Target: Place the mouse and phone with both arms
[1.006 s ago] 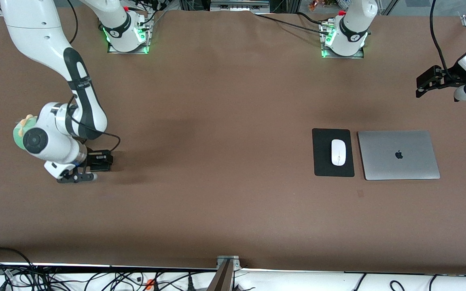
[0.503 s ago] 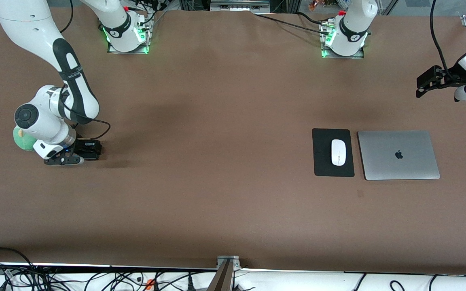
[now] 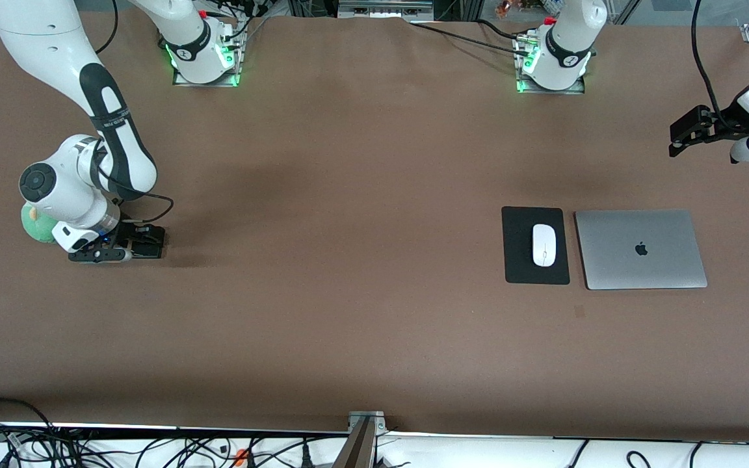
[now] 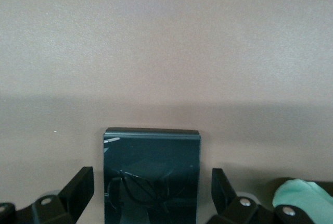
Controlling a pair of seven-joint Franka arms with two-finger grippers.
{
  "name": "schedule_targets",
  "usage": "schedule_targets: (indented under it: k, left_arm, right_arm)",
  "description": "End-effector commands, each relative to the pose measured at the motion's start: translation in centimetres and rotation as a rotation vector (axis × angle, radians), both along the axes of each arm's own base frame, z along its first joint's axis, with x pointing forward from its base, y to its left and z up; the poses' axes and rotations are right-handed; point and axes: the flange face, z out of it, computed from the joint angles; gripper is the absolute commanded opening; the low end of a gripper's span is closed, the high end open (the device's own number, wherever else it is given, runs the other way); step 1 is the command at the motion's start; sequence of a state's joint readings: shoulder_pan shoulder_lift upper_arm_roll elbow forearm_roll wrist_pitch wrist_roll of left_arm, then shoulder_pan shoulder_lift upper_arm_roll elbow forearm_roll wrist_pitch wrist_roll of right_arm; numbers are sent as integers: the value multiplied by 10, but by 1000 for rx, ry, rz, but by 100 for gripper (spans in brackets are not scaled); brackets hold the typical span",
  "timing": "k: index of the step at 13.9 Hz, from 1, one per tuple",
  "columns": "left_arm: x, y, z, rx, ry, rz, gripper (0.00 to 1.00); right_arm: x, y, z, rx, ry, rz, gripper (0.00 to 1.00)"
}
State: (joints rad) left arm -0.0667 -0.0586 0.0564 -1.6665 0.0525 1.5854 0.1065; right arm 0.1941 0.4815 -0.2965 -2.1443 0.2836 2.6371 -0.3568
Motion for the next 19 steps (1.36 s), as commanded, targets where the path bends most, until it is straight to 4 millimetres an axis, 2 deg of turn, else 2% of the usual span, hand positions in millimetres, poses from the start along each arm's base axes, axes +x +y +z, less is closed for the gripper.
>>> schedule_targets:
  k: [1, 2, 3, 5, 7, 10, 14, 15, 17, 19]
  left_arm:
    - [2, 2, 5, -23, 4, 6, 100]
    - [2, 2, 5, -23, 4, 8, 100]
    - [2, 2, 5, -23, 4, 6, 100]
    - [2, 3, 4, -23, 5, 8, 100]
    - [2, 3, 5, -24, 4, 9, 100]
    - [2, 3, 5, -23, 4, 9, 100]
    - [2, 3, 5, -23, 4, 9, 100]
    - [2, 3, 5, -23, 4, 9, 100]
    - [2, 3, 5, -23, 4, 9, 100]
    - [2, 3, 5, -23, 4, 9, 100]
  right_arm:
    - [13, 5, 26, 56, 22, 22, 100]
    - [26, 11, 44, 89, 67, 30, 100]
    - [38, 18, 69, 128, 119, 42, 100]
    - [59, 31, 129, 188, 211, 60, 100]
    - [64, 37, 196, 203, 261, 29, 100]
    - [45, 35, 276, 137, 249, 43, 100]
    - [8, 25, 355, 70, 211, 11, 100]
    - [-3, 24, 372, 68, 212, -18, 100]
    - [-19, 37, 400, 45, 204, -19, 100]
    - [-30, 41, 418, 41, 189, -31, 100]
